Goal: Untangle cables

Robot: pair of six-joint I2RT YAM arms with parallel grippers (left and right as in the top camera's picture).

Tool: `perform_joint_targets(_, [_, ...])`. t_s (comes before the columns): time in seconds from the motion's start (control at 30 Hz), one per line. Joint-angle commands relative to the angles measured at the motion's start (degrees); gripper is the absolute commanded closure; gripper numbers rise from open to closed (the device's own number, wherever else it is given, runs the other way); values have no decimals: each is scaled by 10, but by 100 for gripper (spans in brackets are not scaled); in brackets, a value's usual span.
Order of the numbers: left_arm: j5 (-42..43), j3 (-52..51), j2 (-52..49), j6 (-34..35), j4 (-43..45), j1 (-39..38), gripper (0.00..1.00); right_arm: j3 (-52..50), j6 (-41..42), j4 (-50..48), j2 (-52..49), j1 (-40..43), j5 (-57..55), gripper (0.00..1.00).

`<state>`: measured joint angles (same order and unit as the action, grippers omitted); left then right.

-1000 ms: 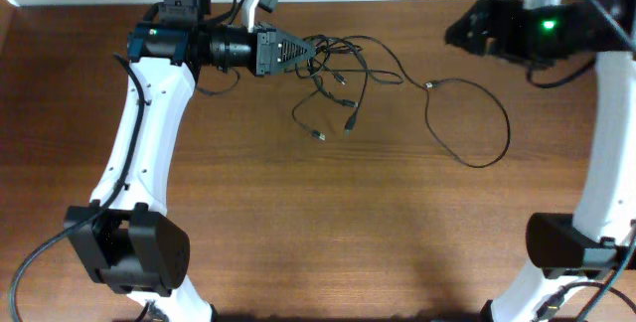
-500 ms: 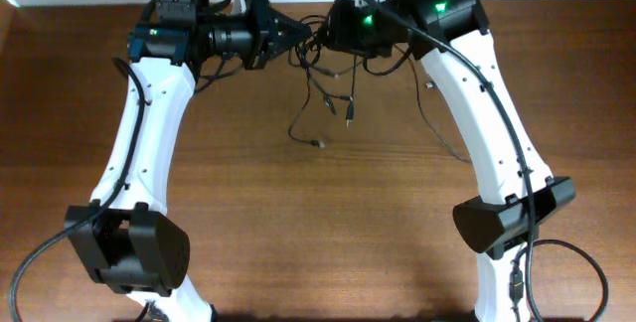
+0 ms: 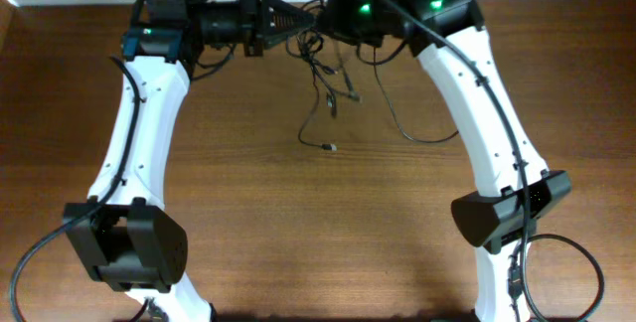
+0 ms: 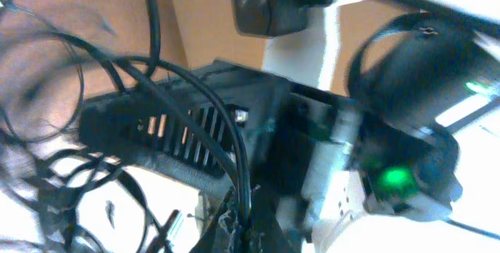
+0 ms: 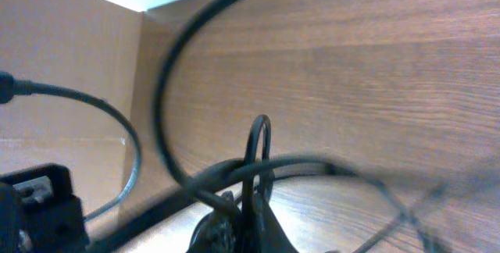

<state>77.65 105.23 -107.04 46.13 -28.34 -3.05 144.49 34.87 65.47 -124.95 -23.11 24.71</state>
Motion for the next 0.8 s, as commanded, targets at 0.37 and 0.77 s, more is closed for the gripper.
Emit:
perform_joint_targets(0.37, [-796, 5, 9, -278, -279, 90, 100, 2, -302, 249, 96, 351, 103, 96])
perform_joint_targets(0.77, [38, 5, 9, -513, -205, 44, 83, 2, -329, 271, 72, 161, 77, 26])
